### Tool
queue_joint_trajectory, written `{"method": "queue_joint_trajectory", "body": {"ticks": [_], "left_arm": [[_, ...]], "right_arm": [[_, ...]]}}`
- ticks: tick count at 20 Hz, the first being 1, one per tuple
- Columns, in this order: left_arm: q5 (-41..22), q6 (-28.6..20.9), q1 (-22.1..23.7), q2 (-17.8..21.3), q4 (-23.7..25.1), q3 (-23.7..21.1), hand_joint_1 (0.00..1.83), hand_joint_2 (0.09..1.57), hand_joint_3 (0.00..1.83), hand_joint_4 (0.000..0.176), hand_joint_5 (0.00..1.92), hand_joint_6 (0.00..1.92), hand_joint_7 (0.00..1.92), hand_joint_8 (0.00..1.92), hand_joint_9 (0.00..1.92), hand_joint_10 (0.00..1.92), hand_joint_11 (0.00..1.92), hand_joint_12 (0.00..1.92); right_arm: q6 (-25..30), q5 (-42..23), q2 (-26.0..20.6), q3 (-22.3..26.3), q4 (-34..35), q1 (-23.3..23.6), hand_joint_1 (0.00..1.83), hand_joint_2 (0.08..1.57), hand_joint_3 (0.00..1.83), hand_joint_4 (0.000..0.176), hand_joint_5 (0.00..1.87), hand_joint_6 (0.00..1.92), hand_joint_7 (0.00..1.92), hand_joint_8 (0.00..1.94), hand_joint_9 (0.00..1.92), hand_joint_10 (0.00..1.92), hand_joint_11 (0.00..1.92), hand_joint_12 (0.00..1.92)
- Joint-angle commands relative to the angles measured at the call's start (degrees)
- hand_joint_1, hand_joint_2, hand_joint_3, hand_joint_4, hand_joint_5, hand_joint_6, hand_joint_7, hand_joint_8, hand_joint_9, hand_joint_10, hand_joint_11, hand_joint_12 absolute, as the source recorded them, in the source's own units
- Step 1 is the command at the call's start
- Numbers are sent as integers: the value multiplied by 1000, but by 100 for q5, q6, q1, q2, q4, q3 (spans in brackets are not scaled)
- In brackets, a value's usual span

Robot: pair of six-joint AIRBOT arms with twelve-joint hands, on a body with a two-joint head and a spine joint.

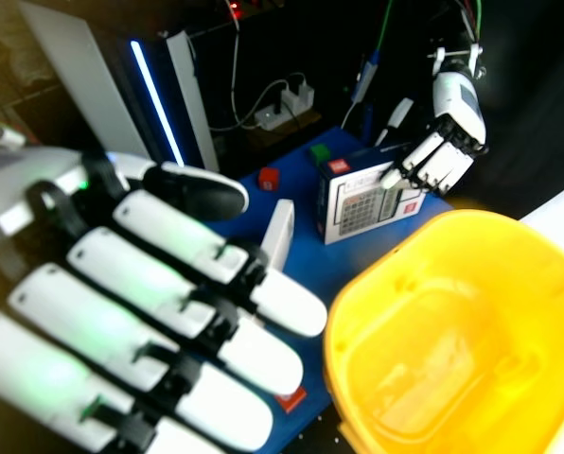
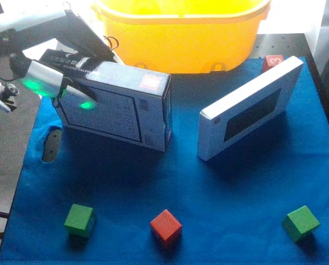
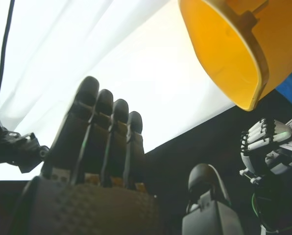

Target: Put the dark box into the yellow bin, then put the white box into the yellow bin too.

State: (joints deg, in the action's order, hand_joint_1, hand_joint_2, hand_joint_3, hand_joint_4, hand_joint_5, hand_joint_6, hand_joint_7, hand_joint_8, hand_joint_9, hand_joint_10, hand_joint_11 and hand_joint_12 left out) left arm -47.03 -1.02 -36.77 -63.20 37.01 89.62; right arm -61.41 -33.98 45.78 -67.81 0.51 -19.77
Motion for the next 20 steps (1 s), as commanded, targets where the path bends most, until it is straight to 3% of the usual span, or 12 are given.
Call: {"method": "queue_joint_trajectory", "body": {"ticks": [1,2,3,4,5,7,9,12,13,15,17,20], "left_arm": [[-412,58,60,-10,-260,30,1299,1036,0,0,1377,6,1103,1028,1004,1009,826,1472],[-515,56,63,8,-359,26,1293,1059,2,0,1339,1,1061,1125,1019,1319,902,1692],[-652,55,68,59,-481,-7,1227,991,1,0,1344,287,1068,1437,1112,1867,1134,1912],[-662,55,75,67,-484,-12,1227,991,1,0,1344,287,1068,1437,1112,1867,1134,1912],[-706,52,125,87,-485,-39,1269,1082,7,0,1070,552,1036,1232,1076,1530,1030,1776],[-882,45,228,138,-485,-119,1376,1073,0,0,1040,510,1108,861,1063,1256,964,1518],[-1030,45,440,202,-478,-193,1286,1088,2,0,966,740,1126,961,1149,952,987,1412],[-1162,45,676,288,-477,-245,1296,1018,3,0,1308,193,1189,853,1162,576,857,1218],[-1204,46,763,299,-473,-246,1374,1060,0,0,1177,397,1143,833,1022,1003,817,1230],[-1260,56,991,308,-464,-233,1379,1101,2,0,971,864,1046,926,885,1228,693,1308],[-1266,115,1199,310,-464,-215,1384,1095,0,0,999,789,1033,941,919,1219,790,1236],[-1302,229,1368,298,-601,-144,1495,1077,0,0,999,725,956,926,1027,979,901,1455]], "right_arm": [[4,-684,-6,-4,66,107,5,1123,0,0,416,1,488,0,499,1,529,1],[4,-684,-6,-6,66,107,5,1119,0,0,416,1,487,0,495,0,525,0],[4,-684,-6,-7,67,107,11,1119,0,0,417,1,492,4,503,5,529,3],[4,-684,-5,-7,67,107,11,1119,0,0,417,1,492,4,503,5,529,3],[4,-684,-3,-10,70,107,14,1115,0,0,416,1,493,4,505,5,524,1],[4,-684,2,-12,71,107,23,1114,0,0,420,2,491,3,502,3,518,1],[4,-683,2,-16,77,107,14,1115,0,0,422,2,487,0,494,0,516,0],[4,-683,18,-30,79,107,0,1115,0,0,411,0,485,1,501,3,515,1],[4,-683,22,-34,80,107,0,1115,0,0,410,0,482,0,500,3,524,5],[4,-683,33,-41,82,107,0,1117,0,0,424,5,508,10,523,11,537,11],[4,-683,41,-48,83,107,6,1092,0,0,424,4,509,8,520,8,534,10],[4,-683,72,-77,83,108,1,1093,0,0,410,0,493,0,512,3,527,7]]}}
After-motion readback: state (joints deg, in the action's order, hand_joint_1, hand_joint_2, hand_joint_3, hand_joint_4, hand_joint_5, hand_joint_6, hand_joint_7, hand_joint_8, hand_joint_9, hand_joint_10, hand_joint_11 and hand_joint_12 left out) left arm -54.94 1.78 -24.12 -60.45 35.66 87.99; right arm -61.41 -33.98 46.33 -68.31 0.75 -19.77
